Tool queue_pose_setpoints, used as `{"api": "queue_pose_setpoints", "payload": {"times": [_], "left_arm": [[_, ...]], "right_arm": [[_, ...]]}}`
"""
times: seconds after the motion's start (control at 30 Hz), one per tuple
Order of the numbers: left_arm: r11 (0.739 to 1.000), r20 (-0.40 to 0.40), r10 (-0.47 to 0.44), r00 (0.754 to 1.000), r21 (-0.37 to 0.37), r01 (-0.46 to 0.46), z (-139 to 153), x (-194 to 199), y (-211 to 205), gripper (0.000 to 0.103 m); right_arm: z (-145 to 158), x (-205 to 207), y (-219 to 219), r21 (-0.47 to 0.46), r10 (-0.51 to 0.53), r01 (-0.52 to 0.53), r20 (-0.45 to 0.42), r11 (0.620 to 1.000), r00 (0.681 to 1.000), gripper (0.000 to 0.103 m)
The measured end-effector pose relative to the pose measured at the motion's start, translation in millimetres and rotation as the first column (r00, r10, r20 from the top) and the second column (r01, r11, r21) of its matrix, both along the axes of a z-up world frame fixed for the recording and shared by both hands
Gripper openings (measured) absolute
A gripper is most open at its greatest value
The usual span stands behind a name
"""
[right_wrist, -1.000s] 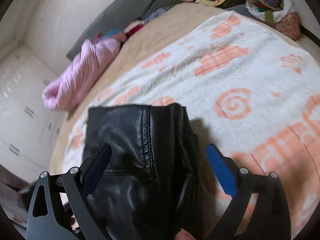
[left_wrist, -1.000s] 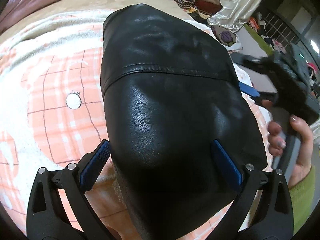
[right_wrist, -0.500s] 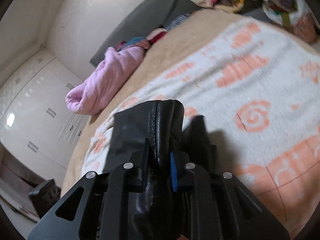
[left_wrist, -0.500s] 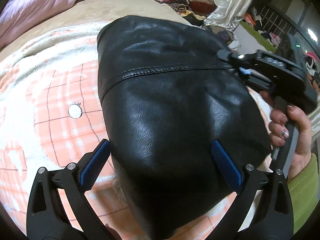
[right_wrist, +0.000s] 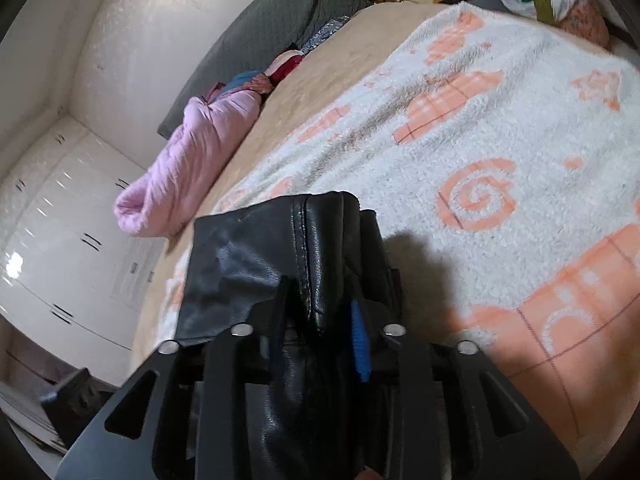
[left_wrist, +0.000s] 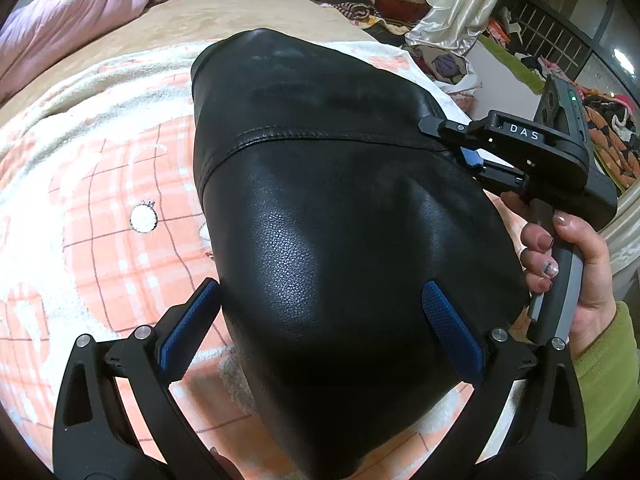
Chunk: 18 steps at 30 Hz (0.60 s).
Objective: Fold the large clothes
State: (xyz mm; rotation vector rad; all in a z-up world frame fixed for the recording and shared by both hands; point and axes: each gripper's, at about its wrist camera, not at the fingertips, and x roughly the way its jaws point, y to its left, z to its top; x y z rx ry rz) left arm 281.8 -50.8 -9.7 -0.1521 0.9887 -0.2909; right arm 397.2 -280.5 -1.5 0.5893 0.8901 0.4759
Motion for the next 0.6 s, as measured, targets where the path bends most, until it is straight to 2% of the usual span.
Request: {"api": "queue_pose_setpoints", "payload": {"times": [0.2, 0.33, 0.43, 0.6], "left_arm": [[1.0, -0.003, 0.011, 1.0, -0.014, -0.011, -0.1, -1.9, 2.9, 0.094], [0.999, -0.009, 0.026, 1.0, -0.04, -0.026, -0.6, -3.2, 7.3, 0.094], [0.997, -0.017, 0.039, 0.999, -0.063, -0.04, -0.2, -5.2, 10.3, 0.094], [0.995, -0.026, 0.048, 0.999, -0.087, -0.05, 3.6, -12.2, 12.8, 0.094]], "right_arm": [[3.3, -6.6, 0.1, -0.026, -0.003, 0.003, 0.002, 1.0, 1.0, 0.045], [3.4, -12.3, -2.8, -0.009, 0.015, -0.015, -0.014, 1.0, 1.0, 0.07], [8.2, -21.5, -2.7, -0.005, 0.03, -0.03, -0.007, 1.0, 1.0, 0.082], [16.3, -38.4, -5.4, -0.001, 0.054, -0.054, 0.002, 0.999, 0.999, 0.084]]}}
